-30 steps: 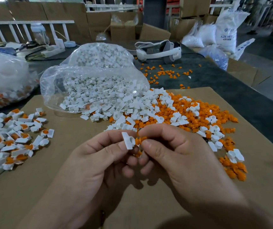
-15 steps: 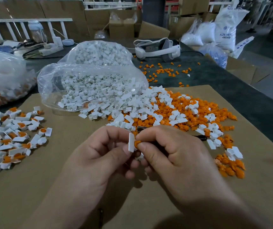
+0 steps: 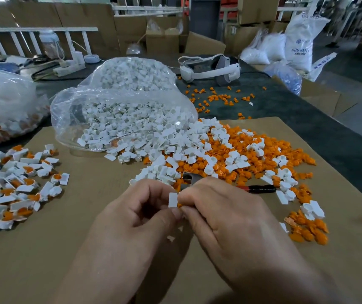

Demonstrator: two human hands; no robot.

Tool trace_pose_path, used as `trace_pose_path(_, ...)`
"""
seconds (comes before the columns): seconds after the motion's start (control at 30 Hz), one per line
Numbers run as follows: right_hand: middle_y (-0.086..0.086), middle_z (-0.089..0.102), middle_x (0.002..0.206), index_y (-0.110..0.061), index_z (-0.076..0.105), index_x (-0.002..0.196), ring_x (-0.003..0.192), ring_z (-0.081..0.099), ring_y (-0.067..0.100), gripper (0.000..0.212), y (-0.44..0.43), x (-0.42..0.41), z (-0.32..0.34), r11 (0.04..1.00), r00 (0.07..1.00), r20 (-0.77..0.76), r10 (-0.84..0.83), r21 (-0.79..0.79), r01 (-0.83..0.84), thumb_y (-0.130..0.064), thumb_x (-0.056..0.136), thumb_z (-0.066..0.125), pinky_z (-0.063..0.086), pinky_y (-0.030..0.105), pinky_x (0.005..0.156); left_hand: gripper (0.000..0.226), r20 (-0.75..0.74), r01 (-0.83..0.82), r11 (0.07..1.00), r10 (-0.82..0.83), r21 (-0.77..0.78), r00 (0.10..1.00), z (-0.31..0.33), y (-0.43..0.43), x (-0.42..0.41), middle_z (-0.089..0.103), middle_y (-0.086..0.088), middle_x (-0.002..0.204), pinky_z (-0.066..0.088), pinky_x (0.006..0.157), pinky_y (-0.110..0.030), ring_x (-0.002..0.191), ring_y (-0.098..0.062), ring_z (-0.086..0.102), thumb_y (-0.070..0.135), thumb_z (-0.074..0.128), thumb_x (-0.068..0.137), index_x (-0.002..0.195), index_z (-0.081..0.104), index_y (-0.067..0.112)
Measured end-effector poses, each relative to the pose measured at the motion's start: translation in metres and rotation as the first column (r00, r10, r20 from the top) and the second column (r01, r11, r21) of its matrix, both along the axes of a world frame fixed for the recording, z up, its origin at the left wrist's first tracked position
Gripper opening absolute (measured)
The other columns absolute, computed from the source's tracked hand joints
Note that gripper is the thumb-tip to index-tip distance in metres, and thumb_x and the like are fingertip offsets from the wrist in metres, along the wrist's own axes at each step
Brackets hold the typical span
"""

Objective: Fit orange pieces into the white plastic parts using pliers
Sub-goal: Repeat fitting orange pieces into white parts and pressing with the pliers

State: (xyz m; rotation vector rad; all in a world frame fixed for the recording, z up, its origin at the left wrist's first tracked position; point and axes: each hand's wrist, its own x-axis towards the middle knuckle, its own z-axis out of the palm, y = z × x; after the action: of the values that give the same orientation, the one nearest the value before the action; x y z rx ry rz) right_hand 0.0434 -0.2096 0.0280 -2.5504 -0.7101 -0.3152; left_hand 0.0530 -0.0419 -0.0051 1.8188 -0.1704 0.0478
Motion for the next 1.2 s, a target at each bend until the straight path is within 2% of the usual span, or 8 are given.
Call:
trace_pose_path(0.27,-0.011,0.058,0.093,-0.027,0.061,0.101,0.073,0.057,0.006,0.018,-0.001,-0.001,0.001,1.0,0.999,0.039,-0.002,0.015,0.001,-0.019,0.084,0.062,0.054,0.026,0.055,0.045,-0.178,0.051,0.989,-0.075,-0.137,0.981,-0.004,0.008,0.008,0.07,-0.008,0.071,0.053,0.061,-0.033,0.064,-0.026,0.07,0.043,0.087,0.049,0.089,0.076,0.025)
trace_pose_path(0.4,-0.017,0.06,0.094,-0.035,0.062,0.1,0.076,0.057,-0.003,0.014,0.001,0.004,-0.001,0.999,1.0,-0.009,0.021,0.03,-0.021,-0.027,0.092,0.054,0.052,0.014,0.066,0.031,-0.098,-0.045,0.998,0.049,0.042,0.994,-0.006,0.003,0.01,0.07,0.002,0.065,0.054,0.059,-0.035,0.061,-0.019,0.07,0.032,0.086,0.056,0.084,0.073,0.037)
trace_pose_path(0.53,-0.019,0.06,0.09,-0.038,0.064,0.094,0.069,0.057,-0.006,0.019,0.002,0.0,0.003,0.994,0.999,0.005,0.038,-0.101,-0.037,-0.031,0.077,0.065,0.04,0.002,0.059,0.033,-0.09,-0.019,0.988,0.034,0.154,0.995,0.0,0.004,0.009,0.071,0.006,0.065,0.047,0.056,-0.013,0.056,-0.004,0.065,0.018,0.085,0.074,0.083,0.069,0.046)
trace_pose_path(0.63,-0.021,0.06,0.09,-0.041,0.063,0.094,0.07,0.057,-0.007,0.016,0.003,0.001,0.001,0.993,1.0,0.013,0.012,-0.12,-0.01,-0.036,0.079,0.063,0.032,-0.001,0.061,0.033,-0.102,-0.005,0.99,0.02,0.144,0.995,0.002,0.005,0.01,0.072,0.005,0.068,0.047,0.057,-0.014,0.06,-0.008,0.066,0.017,0.083,0.076,0.083,0.069,0.046)
trace_pose_path(0.8,-0.012,0.062,0.093,-0.032,0.062,0.105,0.071,0.06,0.003,0.023,0.0,0.004,-0.003,0.999,0.989,0.146,-0.024,-0.042,0.03,-0.032,0.082,0.058,0.05,0.015,0.055,0.026,-0.112,-0.031,0.998,0.025,-0.053,0.993,0.001,0.004,0.01,0.069,-0.007,0.063,0.05,0.053,-0.029,0.055,-0.018,0.065,0.013,0.091,0.07,0.078,0.075,0.032)
trace_pose_path(0.9,-0.004,0.058,0.113,-0.027,0.048,0.126,0.098,0.058,0.017,0.051,-0.011,0.011,-0.002,0.963,0.965,0.16,-0.208,-0.137,0.23,-0.041,0.078,0.058,0.055,0.031,0.078,0.025,-0.114,-0.09,0.984,0.073,-0.152,0.991,0.002,0.007,0.017,0.066,-0.012,0.061,0.051,0.052,-0.036,0.052,-0.021,0.062,0.003,0.083,0.07,0.073,0.075,0.026)
trace_pose_path(1.03,-0.011,0.026,0.141,-0.039,0.007,0.14,0.128,0.024,0.015,0.066,-0.042,0.02,-0.005,0.828,0.929,-0.009,-0.37,-0.456,0.325,-0.065,0.085,0.033,0.026,0.041,0.106,0.022,-0.144,-0.113,0.946,0.072,-0.304,0.987,0.008,0.011,0.02,0.06,-0.009,0.056,0.05,0.043,-0.025,0.049,-0.016,0.06,0.024,0.081,0.052,0.073,0.075,0.023)
trace_pose_path(1.2,-0.011,0.037,0.132,-0.04,0.024,0.137,0.119,0.037,0.014,0.065,-0.054,0.023,-0.01,0.799,0.943,-0.037,-0.33,-0.543,0.258,-0.072,0.08,0.033,0.032,0.039,0.098,0.019,-0.175,-0.103,0.961,0.059,-0.258,0.983,0.005,0.012,0.018,0.064,-0.006,0.059,0.051,0.046,-0.024,0.053,-0.014,0.063,0.01,0.078,0.075,0.077,0.076,0.028)
